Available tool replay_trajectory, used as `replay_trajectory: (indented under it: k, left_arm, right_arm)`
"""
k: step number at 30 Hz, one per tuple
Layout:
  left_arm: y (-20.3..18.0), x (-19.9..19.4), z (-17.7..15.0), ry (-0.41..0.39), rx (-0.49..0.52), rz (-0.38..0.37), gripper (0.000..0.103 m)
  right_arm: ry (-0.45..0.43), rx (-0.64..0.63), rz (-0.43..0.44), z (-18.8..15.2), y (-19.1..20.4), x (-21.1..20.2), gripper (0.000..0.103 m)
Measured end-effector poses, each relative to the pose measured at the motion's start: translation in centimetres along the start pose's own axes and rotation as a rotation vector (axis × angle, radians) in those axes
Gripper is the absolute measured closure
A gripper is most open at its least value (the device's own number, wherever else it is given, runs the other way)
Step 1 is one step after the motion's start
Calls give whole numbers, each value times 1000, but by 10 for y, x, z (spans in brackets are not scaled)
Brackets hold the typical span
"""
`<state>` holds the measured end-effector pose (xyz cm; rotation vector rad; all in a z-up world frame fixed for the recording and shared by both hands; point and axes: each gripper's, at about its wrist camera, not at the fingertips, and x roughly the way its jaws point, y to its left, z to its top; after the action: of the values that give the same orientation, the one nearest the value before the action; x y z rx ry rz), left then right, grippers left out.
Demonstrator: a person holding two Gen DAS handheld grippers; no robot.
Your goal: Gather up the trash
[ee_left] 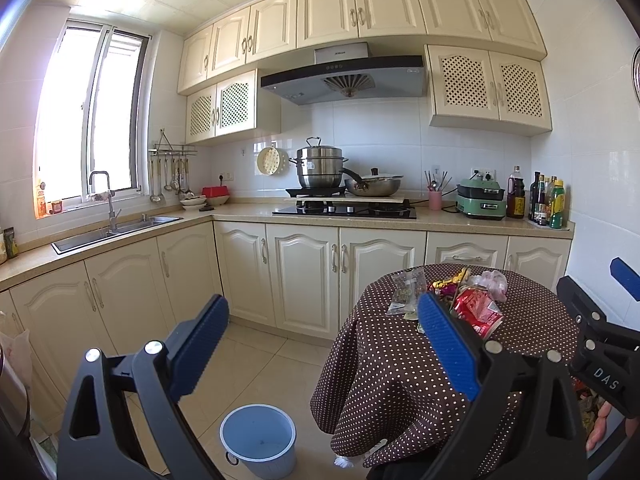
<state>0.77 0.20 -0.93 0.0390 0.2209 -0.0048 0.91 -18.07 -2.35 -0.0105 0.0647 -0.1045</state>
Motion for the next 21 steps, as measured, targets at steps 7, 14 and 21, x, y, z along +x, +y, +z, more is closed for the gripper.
replay_trajectory:
  k: [7,14,21]
  left_arm:
    - [1,13,-2,35,1,7,9]
    - [1,36,-8,80,9,5,9]
    - [-17,84,-18,158,54,-66,9]
  right_arm:
    - [37,22,2,-5,-5,9,6]
    - [85,44,-3,-16,-14,26,6]
    - [174,68,-48,-39,-30,67,6]
